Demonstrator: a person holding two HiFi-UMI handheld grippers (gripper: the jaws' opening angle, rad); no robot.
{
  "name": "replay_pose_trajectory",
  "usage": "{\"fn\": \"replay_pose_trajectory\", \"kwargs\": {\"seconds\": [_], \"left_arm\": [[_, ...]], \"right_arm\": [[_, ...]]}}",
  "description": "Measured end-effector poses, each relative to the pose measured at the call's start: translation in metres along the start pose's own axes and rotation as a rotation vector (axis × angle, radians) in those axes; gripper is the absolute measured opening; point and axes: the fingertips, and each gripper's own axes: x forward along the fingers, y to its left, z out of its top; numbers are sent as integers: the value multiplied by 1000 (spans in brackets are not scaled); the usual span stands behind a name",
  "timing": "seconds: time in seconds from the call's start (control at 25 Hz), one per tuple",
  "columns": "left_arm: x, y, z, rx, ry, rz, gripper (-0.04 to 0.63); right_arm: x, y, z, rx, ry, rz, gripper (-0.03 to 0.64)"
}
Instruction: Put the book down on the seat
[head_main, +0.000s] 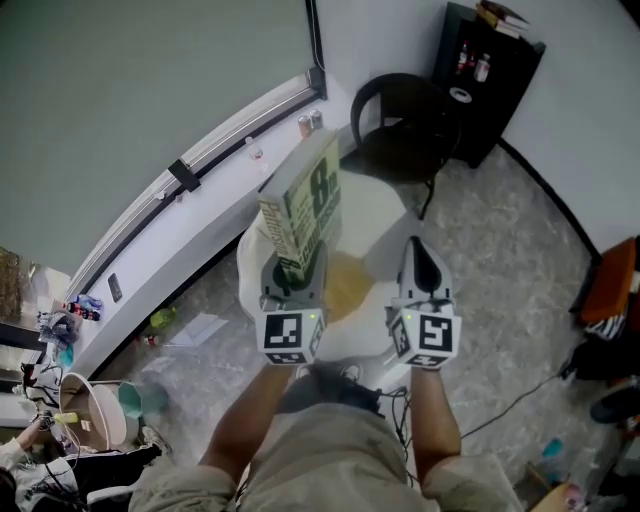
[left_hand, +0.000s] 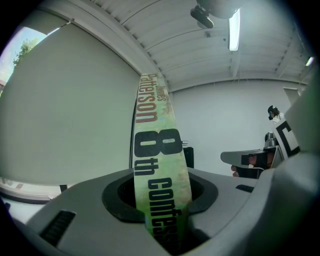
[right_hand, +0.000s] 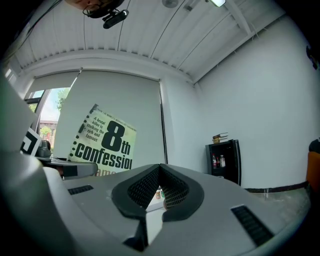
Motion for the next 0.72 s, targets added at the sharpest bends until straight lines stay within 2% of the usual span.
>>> {"fn": "replay_pose_trajectory", "kwargs": {"seconds": [0.44,0.72], "left_arm": [[23,32,-22,-54,40,1,170],[48,46,-74,-150,103,-18,170]], "right_arm": [[39,20,-19,-19,57,24,3],[58,27,-53,-17,106,38,3]]}}
